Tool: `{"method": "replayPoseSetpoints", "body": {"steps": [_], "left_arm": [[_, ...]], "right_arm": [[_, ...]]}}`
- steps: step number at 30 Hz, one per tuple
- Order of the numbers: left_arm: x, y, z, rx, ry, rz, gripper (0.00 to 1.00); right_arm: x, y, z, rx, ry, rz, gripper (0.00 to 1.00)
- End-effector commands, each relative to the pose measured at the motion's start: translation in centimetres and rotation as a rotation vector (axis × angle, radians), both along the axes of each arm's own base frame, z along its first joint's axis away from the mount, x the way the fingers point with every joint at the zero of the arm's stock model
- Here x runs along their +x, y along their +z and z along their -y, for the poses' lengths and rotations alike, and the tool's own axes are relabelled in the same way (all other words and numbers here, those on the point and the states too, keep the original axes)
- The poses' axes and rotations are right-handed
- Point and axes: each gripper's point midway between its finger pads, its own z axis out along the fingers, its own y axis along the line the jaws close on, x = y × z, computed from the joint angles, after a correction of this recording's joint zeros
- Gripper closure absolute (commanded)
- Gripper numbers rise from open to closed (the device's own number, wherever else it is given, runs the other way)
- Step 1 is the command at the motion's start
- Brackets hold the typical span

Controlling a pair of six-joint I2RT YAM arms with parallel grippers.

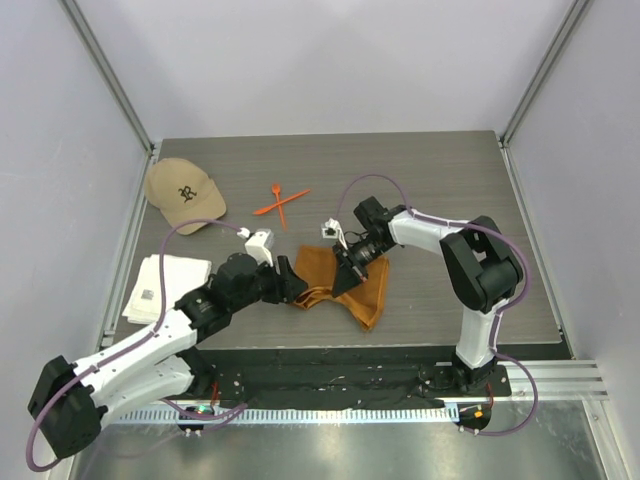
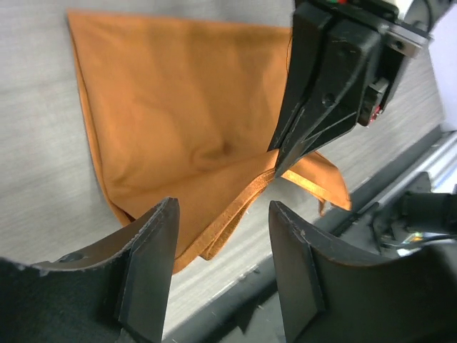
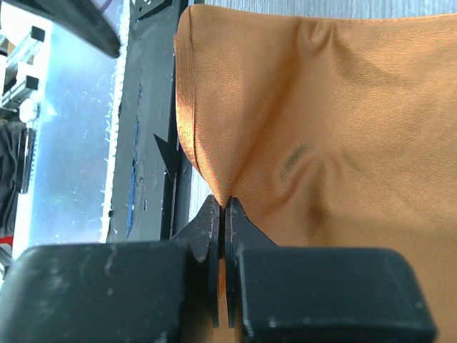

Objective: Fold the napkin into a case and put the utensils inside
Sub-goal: Pass from the right arm to the left

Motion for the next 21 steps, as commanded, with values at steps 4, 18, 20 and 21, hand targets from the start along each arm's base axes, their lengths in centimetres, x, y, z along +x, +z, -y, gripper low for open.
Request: {"method": "replayPoseSetpoints", "body": {"steps": [4, 18, 20, 21], "left_arm": [[1.4, 2.0, 1.2, 0.113, -0.095, 0.188, 0.38], [-0.8, 2.3, 7.0, 0.210, -0.591, 0.081, 0.37], [-0.6, 1.7, 7.0, 0.242, -0.611, 0.067, 0.37], [-0.7, 1.5, 6.9, 0.253, -0.615, 0.057, 0.37]], "right_arm": [[0.9, 1.5, -0.6, 0.060, -0.006, -0.012, 0.99], [0.9, 1.9, -0.6, 0.086, -0.006, -0.030, 0.99], [0.9, 1.9, -0.6, 0.088, -0.008, -0.033, 0.99], [0.9, 1.9, -0.6, 0.086, -0.008, -0.033, 0.99]]}}
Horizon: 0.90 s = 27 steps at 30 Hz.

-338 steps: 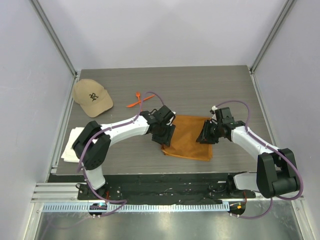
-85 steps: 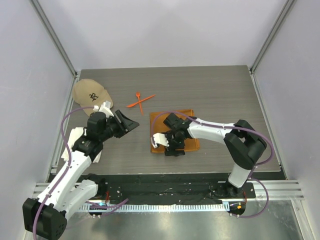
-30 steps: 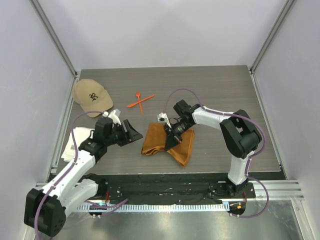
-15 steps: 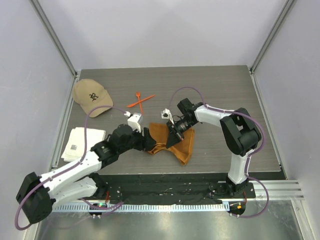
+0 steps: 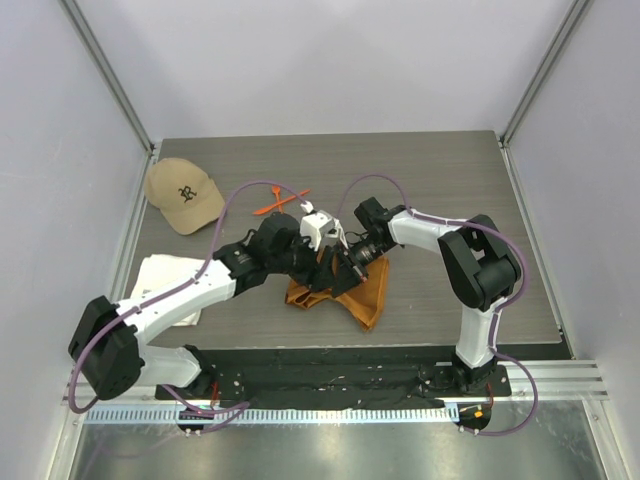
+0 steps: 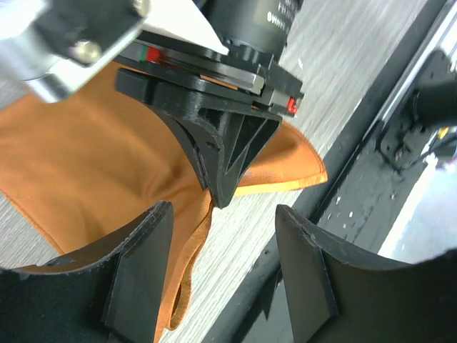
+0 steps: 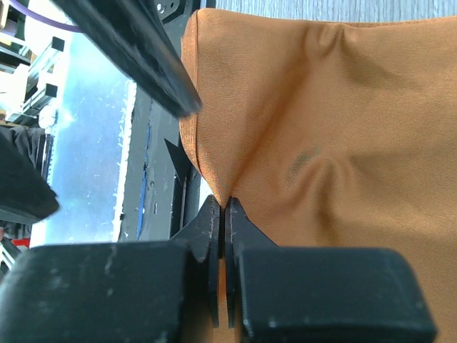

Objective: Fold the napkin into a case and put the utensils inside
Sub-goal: Pass from the right arm to the left

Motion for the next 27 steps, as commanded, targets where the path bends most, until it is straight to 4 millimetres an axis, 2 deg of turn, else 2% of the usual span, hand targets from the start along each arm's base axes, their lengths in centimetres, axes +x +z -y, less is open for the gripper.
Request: {"method": "replayPoseSetpoints", "body": {"steps": [1, 11, 18, 23, 25, 27], "left_arm": [[-1.4, -0.9, -0.2, 0.064, -0.117, -0.028, 0.37], [-1.5, -3.7, -0.9, 0.152, -0.121, -0.064, 0.38], [-0.6, -5.5, -1.0, 0.211, -0.092, -0.067, 0.39], [0.5, -6.1, -1.3, 0.246, -0.045, -0.060, 0.51], [0.8, -5.9, -1.3, 0.255, -0.042, -0.042, 0.63], [0.9, -5.7, -1.3, 0.265, -0.046, -0.044, 0.72]], "right_arm": [[0.8, 1.5, -0.6, 0.058, 0.003, 0.015, 0.99], [0.8, 1.7, -0.6, 0.068, 0.001, 0.008, 0.99], [0.6, 1.5, -0.4, 0.069, -0.002, -0.005, 0.99], [0.6, 1.4, -0.4, 0.065, -0.003, -0.012, 0.96], [0.6, 1.3, -0.3, 0.061, -0.005, -0.013, 0.93], [0.7, 1.1, -0.2, 0.047, -0.015, -0.009, 0.84]]}}
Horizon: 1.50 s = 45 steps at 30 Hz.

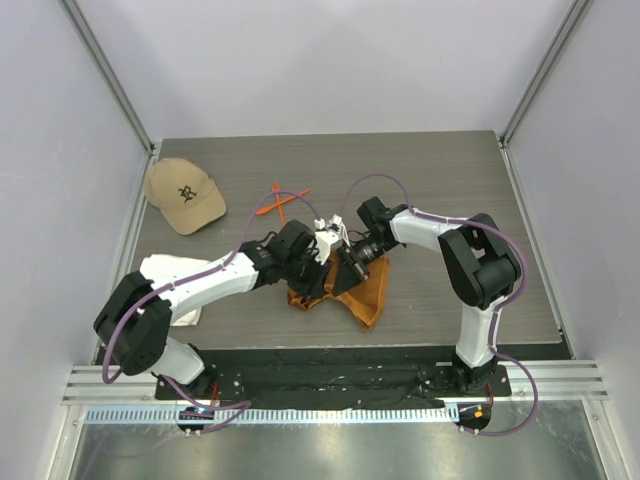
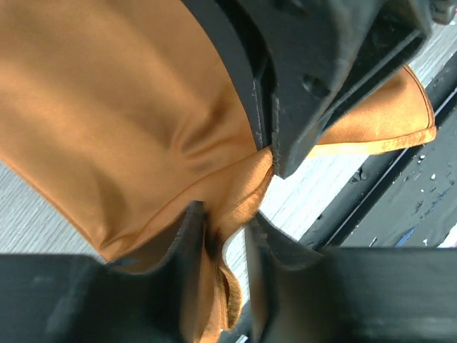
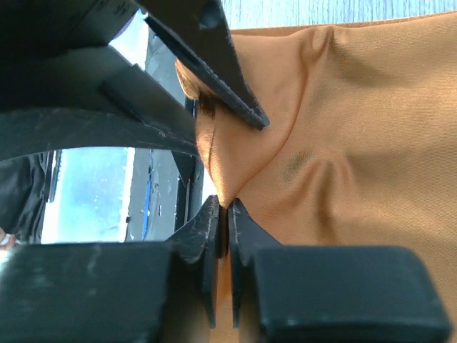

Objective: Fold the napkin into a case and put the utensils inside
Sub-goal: Pass from the right arm to the left, then pick up the lower triangle-folded napkin from the center of the board.

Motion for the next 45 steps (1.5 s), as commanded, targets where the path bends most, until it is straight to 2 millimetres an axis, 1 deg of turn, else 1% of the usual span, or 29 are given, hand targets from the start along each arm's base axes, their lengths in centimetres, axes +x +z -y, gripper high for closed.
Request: {"method": "replayPoseSetpoints", "body": {"steps": [1, 4, 5, 6, 7, 9, 10, 11, 12, 13, 15, 16, 17, 18, 19, 20, 22, 23, 24, 26, 27, 30, 35, 36, 37, 38, 42, 43, 45], "left_arm": [[1.5, 1.7, 0.6, 0.001, 0.001, 0.058, 0.74], [1.2, 1.6, 1.1, -0.007, -0.019, 0.028, 0.80], [1.2, 1.7, 1.2, -0.012, -0.015, 0.018, 0.82], [1.2, 1.8, 1.3, -0.013, -0.016, 0.007, 0.83], [0.5, 1.4, 1.2, -0.002, -0.033, -0.039, 0.85], [0.7, 1.4, 1.3, -0.004, -0.030, -0.056, 0.88], [0.3, 1.5, 1.5, -0.020, -0.041, -0.079, 0.89], [0.7, 1.7, 1.6, -0.038, -0.030, -0.080, 0.90], [0.8, 1.8, 1.7, -0.053, -0.017, -0.100, 0.90], [0.8, 1.6, 1.7, -0.059, -0.012, -0.124, 0.90], [1.2, 1.7, 1.7, -0.079, 0.009, -0.168, 0.92], [1.4, 1.7, 1.6, -0.084, 0.018, -0.184, 0.92], [1.4, 1.3, 1.8, -0.085, 0.020, -0.212, 0.92], [1.5, 1.4, 1.8, -0.084, 0.024, -0.229, 0.92], [1.6, 1.3, 1.9, -0.084, 0.026, -0.243, 0.93], [1.7, 0.8, 1.8, -0.073, 0.033, -0.268, 0.93], [1.7, 0.9, 2.0, -0.074, 0.030, -0.302, 0.94], [1.9, 0.8, 1.8, -0.071, 0.034, -0.319, 0.94], [1.9, 0.3, 1.9, -0.069, 0.034, -0.359, 0.94], [2.3, 0.4, 1.9, -0.072, 0.039, -0.389, 0.94], [2.2, -0.2, 1.9, -0.065, 0.037, -0.426, 0.95], [2.5, -0.5, 2.0, -0.067, 0.046, -0.459, 0.95], [2.9, -0.8, 1.8, -0.077, 0.061, -0.495, 0.96], [3.1, -0.9, 1.6, -0.077, 0.069, -0.498, 0.96], [3.2, -1.0, 1.5, -0.073, 0.075, -0.504, 0.96], [3.3, -1.1, 1.5, -0.073, 0.075, -0.508, 0.96], [3.4, -1.6, 1.4, -0.064, 0.079, -0.525, 0.96], [3.4, -1.7, 1.4, -0.060, 0.081, -0.527, 0.96], [3.5, -2.0, 1.4, -0.056, 0.084, -0.533, 0.96]], "right_arm": [[0.5, 0.9, -0.2, 0.025, -0.008, 0.022, 0.83], [1.4, 0.4, 0.2, -0.065, -0.093, 0.043, 0.72], [2.2, 0.5, 0.1, -0.085, -0.148, 0.043, 0.65], [3.3, 0.4, 0.8, -0.120, -0.214, 0.068, 0.62], [3.3, 0.9, 1.3, -0.117, -0.251, 0.079, 0.61], [4.5, 1.7, 2.0, -0.135, -0.340, 0.102, 0.57], [4.8, 1.9, 2.9, -0.166, -0.389, 0.154, 0.51], [5.0, 2.2, 3.1, -0.166, -0.416, 0.184, 0.18], [5.1, 2.4, 3.4, -0.172, -0.451, 0.196, 0.01], [4.7, 3.1, 4.2, -0.170, -0.488, 0.250, 0.00], [5.3, 4.0, 4.7, -0.155, -0.556, 0.323, 0.00], [4.6, 3.3, 5.1, -0.165, -0.566, 0.335, 0.00], [4.7, 4.9, 4.8, -0.122, -0.590, 0.423, 0.00], [4.4, 5.1, 4.7, -0.115, -0.608, 0.453, 0.00], [3.8, 4.6, 4.9, -0.131, -0.608, 0.484, 0.00], [3.6, 5.3, 4.5, -0.150, -0.628, 0.580, 0.00], [2.8, 5.2, 4.0, -0.185, -0.621, 0.664, 0.00], [2.7, 4.9, 4.2, -0.225, -0.614, 0.708, 0.00], [1.7, 4.8, 3.4, -0.236, -0.582, 0.743, 0.00], [1.1, 4.0, 3.5, -0.285, -0.566, 0.790, 0.00], [0.9, 3.4, 3.4, -0.322, -0.561, 0.811, 0.00], [1.5, 2.4, 3.7, -0.431, -0.617, 0.832, 0.00], [0.6, 0.5, 2.8, -0.542, -0.636, 0.881, 0.00], [0.6, -0.3, 3.2, -0.583, -0.647, 0.891, 0.00], [-0.1, -1.5, 3.0, -0.617, -0.605, 0.890, 0.00], [-0.4, -2.1, 3.1, -0.639, -0.584, 0.898, 0.00], [-0.7, -2.6, 4.0, -0.693, -0.563, 0.937, 0.05], [-0.8, -2.8, 4.7, -0.726, -0.550, 0.950, 0.08], [-0.8, -2.9, 5.3, -0.756, -0.527, 0.967, 0.12]]}}
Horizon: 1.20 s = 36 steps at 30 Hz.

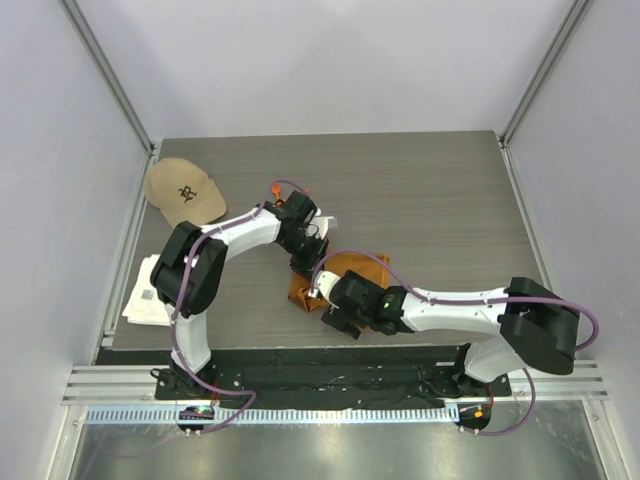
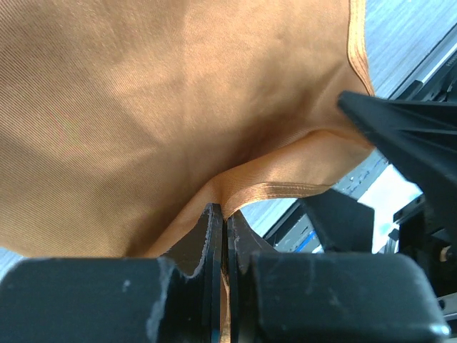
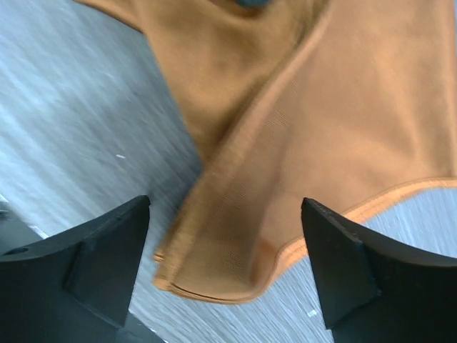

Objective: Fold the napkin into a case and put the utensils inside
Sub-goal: Pick up the lower triangle-folded napkin from the center of the board, then fold the lower triangle-folded napkin at the center of the board.

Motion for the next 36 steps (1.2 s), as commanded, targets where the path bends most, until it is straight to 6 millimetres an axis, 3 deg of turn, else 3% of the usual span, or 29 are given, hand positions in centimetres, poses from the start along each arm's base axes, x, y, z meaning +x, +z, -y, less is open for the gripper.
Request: {"method": "replayPoseSetpoints", "body": {"steps": [1, 7, 11, 13, 17, 19, 21, 24, 26, 29, 31, 34, 35, 36], "left_arm": [[0.4, 0.7, 0.3, -0.022, 0.003, -0.020, 0.96], [0.5, 0.6, 0.4, -0.019, 0.000, -0.022, 0.96], [0.5, 0.3, 0.3, -0.004, -0.006, -0.028, 0.97], [0.7, 0.3, 0.3, -0.001, -0.009, -0.029, 0.97], [1.0, 0.3, 0.7, -0.018, -0.006, -0.042, 0.97], [1.3, 0.4, 0.8, -0.017, -0.003, -0.039, 0.97], [1.6, 0.8, 0.8, -0.021, 0.010, -0.033, 0.97], [2.0, 1.1, 0.7, -0.036, 0.035, -0.033, 0.97], [2.5, 1.4, 0.8, -0.057, 0.060, -0.025, 0.97], [2.5, 1.2, 0.8, -0.088, 0.085, -0.050, 0.96], [2.5, 0.5, 0.5, -0.076, 0.103, -0.067, 0.96], [2.7, 0.0, 0.4, -0.072, 0.119, -0.070, 0.95], [2.8, -0.1, 0.5, -0.072, 0.119, -0.068, 0.95], [3.0, -0.2, 0.4, -0.067, 0.124, -0.068, 0.94]], "right_arm": [[1.4, 1.5, 1.2, -0.062, -0.047, 0.084, 0.13], [3.5, 2.9, 3.4, -0.135, -0.123, 0.191, 0.14], [5.3, 5.8, 3.9, -0.141, -0.128, 0.254, 0.13], [7.5, 7.2, 4.6, -0.108, -0.170, 0.257, 0.12], [11.6, 7.8, 6.7, -0.105, -0.202, 0.260, 0.14], [10.8, 8.9, 6.1, -0.051, -0.164, 0.234, 0.13], [8.9, 8.6, 5.0, 0.044, -0.123, 0.150, 0.08], [7.4, 8.3, 5.2, 0.103, -0.134, 0.099, 0.07], [7.2, 8.4, 5.4, 0.142, -0.140, 0.091, 0.07], [7.4, 8.4, 4.0, 0.229, -0.110, 0.039, 0.08], [7.5, 8.8, 2.2, 0.285, -0.062, -0.001, 0.12], [8.6, 7.6, 0.9, 0.322, -0.059, -0.049, 0.20], [9.1, 6.5, 0.8, 0.339, -0.064, -0.095, 0.33], [9.3, 6.1, 0.7, 0.352, -0.067, -0.113, 0.40]]}}
